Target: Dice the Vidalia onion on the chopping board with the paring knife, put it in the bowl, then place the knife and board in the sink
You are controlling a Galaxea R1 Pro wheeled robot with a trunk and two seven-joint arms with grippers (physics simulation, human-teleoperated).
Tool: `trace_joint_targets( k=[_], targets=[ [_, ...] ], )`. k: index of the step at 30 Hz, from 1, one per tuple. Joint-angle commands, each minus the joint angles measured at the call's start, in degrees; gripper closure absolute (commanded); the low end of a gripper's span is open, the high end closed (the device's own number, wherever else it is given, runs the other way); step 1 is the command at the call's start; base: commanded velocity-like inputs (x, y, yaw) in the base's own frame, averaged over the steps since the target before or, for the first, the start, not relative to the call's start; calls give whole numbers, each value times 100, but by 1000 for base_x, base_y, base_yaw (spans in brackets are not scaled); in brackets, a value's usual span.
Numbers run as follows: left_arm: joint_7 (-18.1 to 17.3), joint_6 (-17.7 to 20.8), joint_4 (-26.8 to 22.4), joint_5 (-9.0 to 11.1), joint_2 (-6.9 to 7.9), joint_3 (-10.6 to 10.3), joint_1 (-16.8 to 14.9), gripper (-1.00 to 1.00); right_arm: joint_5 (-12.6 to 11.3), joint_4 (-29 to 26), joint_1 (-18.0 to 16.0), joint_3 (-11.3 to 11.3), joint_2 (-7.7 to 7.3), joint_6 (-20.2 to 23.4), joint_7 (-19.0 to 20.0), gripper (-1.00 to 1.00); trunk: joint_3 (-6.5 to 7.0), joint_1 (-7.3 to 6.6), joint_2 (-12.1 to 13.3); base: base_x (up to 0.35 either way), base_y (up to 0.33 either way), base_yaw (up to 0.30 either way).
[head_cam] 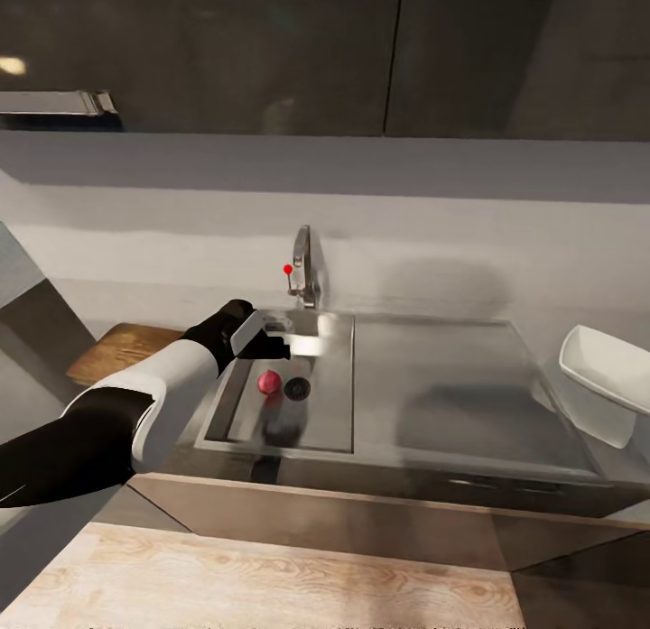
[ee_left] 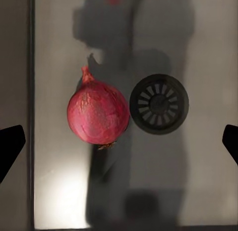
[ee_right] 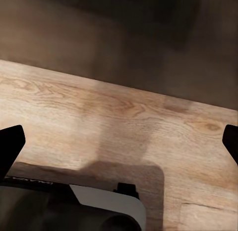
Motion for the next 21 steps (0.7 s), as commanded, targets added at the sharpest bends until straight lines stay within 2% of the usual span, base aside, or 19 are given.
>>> trace_joint_targets(
  k=[1,11,21],
  targets=[
    [39,23,-7,63,1,-39,-3,-100,28,1,-3,-23,3,-17,20,-100,-19,3,-11,73,0,0],
    [32,23,-31,63,1,-39,191,-100,32,1,-3,-23,3,-17,20,-100,-111,3,-11,106,0,0],
    [31,23,-38,63,1,-39,207,-100,29,1,-3,-23,4,-17,20,-100,-202,3,-11,12,0,0]
  ],
)
